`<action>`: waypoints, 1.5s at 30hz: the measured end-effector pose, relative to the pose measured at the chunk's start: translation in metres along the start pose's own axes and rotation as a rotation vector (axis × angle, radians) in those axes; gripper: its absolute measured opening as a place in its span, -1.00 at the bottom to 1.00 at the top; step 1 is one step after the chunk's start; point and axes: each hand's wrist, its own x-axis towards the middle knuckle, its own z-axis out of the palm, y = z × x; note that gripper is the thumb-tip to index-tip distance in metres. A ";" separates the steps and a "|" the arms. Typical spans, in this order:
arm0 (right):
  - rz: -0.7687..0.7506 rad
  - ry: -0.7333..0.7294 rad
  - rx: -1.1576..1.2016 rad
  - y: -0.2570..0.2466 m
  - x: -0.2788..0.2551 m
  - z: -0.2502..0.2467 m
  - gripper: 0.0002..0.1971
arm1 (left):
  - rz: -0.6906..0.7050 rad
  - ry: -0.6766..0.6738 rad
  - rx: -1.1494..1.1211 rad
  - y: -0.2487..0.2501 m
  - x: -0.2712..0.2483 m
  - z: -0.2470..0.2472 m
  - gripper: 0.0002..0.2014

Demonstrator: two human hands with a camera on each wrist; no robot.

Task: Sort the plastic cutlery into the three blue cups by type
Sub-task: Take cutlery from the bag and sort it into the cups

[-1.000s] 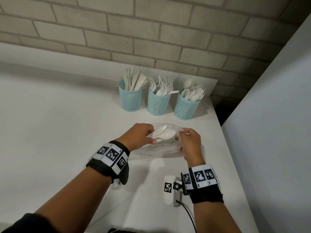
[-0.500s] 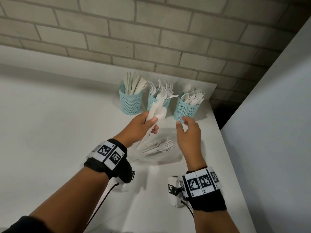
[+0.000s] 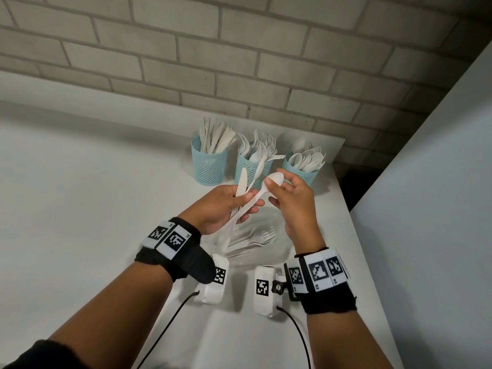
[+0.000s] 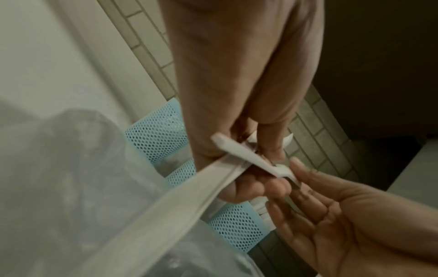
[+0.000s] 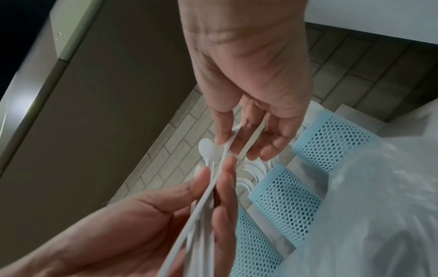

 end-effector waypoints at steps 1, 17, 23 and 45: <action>-0.011 0.019 0.003 -0.001 0.002 -0.001 -0.66 | -0.008 0.004 0.012 -0.001 0.001 0.000 -0.83; -0.045 -0.029 -0.089 0.006 0.018 0.016 -0.83 | 0.037 0.068 0.270 -0.007 0.002 0.015 -0.79; 0.044 -0.017 0.036 0.000 0.031 0.020 -0.80 | 0.067 0.122 0.233 -0.006 0.004 0.018 -0.74; -0.664 0.619 -0.109 -0.050 0.154 -0.029 -0.68 | 0.507 0.415 -0.072 0.055 0.027 -0.013 -0.73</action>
